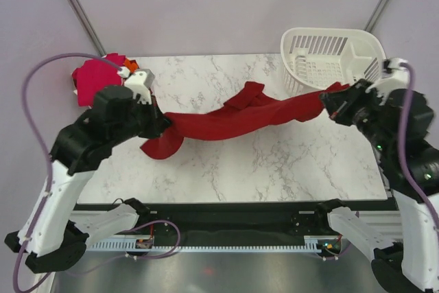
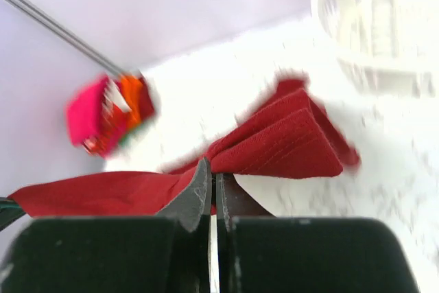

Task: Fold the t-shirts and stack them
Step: Flatten the tshirt out

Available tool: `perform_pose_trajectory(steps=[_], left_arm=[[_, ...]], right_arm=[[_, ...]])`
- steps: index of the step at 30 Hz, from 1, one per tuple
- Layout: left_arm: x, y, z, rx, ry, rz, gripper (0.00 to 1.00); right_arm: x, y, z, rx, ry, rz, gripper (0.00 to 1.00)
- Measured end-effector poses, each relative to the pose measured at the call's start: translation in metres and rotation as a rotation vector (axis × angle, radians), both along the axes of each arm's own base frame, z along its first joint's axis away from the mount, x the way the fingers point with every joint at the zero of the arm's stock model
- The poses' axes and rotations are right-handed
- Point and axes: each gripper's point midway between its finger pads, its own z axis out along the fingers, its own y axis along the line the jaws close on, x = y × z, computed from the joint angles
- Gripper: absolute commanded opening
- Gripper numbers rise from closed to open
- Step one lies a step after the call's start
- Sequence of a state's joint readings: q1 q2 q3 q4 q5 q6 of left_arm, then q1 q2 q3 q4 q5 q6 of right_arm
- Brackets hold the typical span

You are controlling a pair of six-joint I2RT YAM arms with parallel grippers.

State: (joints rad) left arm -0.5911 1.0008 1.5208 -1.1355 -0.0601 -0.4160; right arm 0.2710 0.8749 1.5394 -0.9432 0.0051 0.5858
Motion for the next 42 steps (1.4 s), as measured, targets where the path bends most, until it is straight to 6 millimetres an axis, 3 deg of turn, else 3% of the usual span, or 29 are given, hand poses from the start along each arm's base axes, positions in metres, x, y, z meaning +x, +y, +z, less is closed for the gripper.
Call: perform_pose_trajectory(steps=[3,4,5,11,13,16,20,22,25,27,29,32,33,34,35,36,38,39,40,41,42], left_arm=[[-0.016,0.008,0.068,-0.089,-0.189,-0.046,0.02],[-0.025,0.012,0.088,-0.119,-0.252,-0.062,0.02],[-0.033,0.017,0.105,-0.143,-0.304,-0.074,0.02],[-0.104,0.038,0.197,-0.291,-0.626,-0.225,0.02],[-0.121,0.039,0.211,-0.313,-0.692,-0.289,0.02],[-0.137,0.034,0.221,-0.317,-0.748,-0.38,0.02],[-0.134,0.026,0.216,-0.287,-0.756,-0.434,0.02],[-0.122,0.02,0.207,-0.259,-0.743,-0.429,0.02],[-0.092,0.013,0.187,-0.196,-0.698,-0.389,0.02],[-0.062,0.006,0.166,-0.128,-0.644,-0.346,0.02],[-0.021,-0.003,0.137,-0.033,-0.576,-0.298,0.02],[0.063,-0.012,0.083,0.092,-0.408,-0.224,0.03],[0.099,-0.008,0.061,0.118,-0.339,-0.185,0.38],[0.131,0.001,0.041,0.143,-0.278,-0.138,0.57],[0.174,0.013,0.006,0.18,-0.174,-0.08,0.69],[0.21,0.027,-0.018,0.202,-0.103,-0.02,0.99],[0.285,0.049,-0.078,0.212,0.042,0.076,1.0],[0.308,0.058,-0.11,0.216,0.099,0.108,1.0],[0.318,0.069,-0.144,0.225,0.175,0.137,1.0],[0.314,0.078,-0.167,0.235,0.249,0.158,1.0],[0.305,0.085,-0.179,0.244,0.308,0.171,1.0]], right_arm=[[-0.03,-0.015,0.075,0.024,-0.217,-0.022,0.0],[-0.049,-0.021,0.103,0.038,-0.317,-0.027,0.0],[-0.056,-0.024,0.112,0.042,-0.35,-0.029,0.0],[-0.161,-0.049,0.196,0.089,-0.736,-0.009,0.0],[-0.182,-0.05,0.214,0.095,-0.822,0.014,0.0],[-0.195,-0.05,0.228,0.091,-0.891,0.032,0.0],[-0.184,-0.048,0.233,0.074,-0.888,0.025,0.0],[-0.171,-0.045,0.236,0.071,-0.879,0.022,0.0],[-0.127,-0.036,0.229,0.066,-0.826,0.005,0.0],[-0.082,-0.029,0.216,0.055,-0.756,-0.018,0.0],[-0.018,-0.019,0.194,0.028,-0.647,-0.051,0.0],[0.105,0.001,0.134,-0.037,-0.436,-0.111,0.0],[0.154,0.01,0.102,-0.066,-0.346,-0.128,0.18],[0.201,0.019,0.07,-0.088,-0.261,-0.142,0.49],[0.236,0.028,0.044,-0.108,-0.188,-0.142,0.85],[0.285,0.04,0.006,-0.139,-0.099,-0.144,0.98],[0.364,0.059,-0.061,-0.187,0.01,-0.148,0.98],[0.389,0.064,-0.096,-0.207,0.058,-0.149,0.98],[0.406,0.07,-0.151,-0.24,0.143,-0.146,0.98],[0.406,0.07,-0.187,-0.268,0.211,-0.143,0.98],[0.394,0.066,-0.24,-0.319,0.329,-0.138,0.98]])
